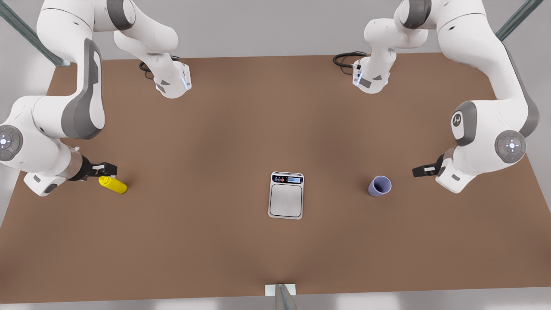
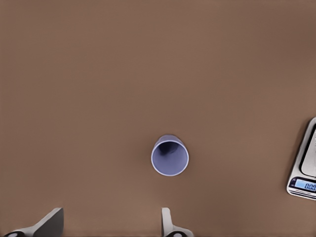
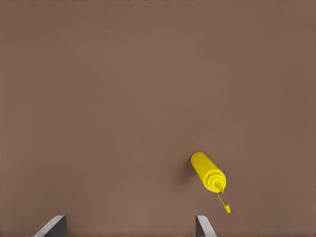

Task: Move cup to the weight, pick up sauce bottle, pour sauce

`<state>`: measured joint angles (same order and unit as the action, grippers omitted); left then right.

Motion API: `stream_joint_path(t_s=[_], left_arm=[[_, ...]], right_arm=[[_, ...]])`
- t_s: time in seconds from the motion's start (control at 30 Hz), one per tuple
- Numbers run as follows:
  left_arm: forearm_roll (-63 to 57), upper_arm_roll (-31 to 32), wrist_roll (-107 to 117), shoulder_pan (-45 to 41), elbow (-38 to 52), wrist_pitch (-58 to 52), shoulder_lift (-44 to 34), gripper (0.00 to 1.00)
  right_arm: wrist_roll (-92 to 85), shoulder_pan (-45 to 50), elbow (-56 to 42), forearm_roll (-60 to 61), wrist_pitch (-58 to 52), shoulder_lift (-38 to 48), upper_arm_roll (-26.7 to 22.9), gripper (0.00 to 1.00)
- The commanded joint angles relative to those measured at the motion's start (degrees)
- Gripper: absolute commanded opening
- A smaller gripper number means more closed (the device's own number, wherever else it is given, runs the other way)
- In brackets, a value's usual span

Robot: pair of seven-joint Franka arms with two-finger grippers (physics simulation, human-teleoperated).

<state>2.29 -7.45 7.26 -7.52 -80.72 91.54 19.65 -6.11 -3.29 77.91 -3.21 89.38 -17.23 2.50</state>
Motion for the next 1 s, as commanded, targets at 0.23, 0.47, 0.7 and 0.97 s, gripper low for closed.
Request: stream_joint_path(t_s=[0.23,0.47,0.7,0.97], left_arm=[[-0.3,-0.5,-0.7,0.1,-8.6,12.8,2.1,1.0],[-0.2,-0.3,-2.0,-1.0,-23.4,27.0,0.0,1.0],[-0.1,-0.1,-3.3,-2.6,-31.5,35.2,0.0,1.0],[-0.1,-0.1,-2.9,-3.2,-31.6,39.1,2.5,1.0]], right_arm=[[-4.1,-0.3,0.4,0.0,0.2,0.0,0.0,1.0],[-17.9,-3.6,0.6,-0.1,1.5,-1.0,0.0,1.0],[-47.5,-16.5,5.8,7.3,5.3,-1.0,0.0,1.0],[-78.1,-31.6,17.5,22.0,8.3,1.4,0.0,1.0]])
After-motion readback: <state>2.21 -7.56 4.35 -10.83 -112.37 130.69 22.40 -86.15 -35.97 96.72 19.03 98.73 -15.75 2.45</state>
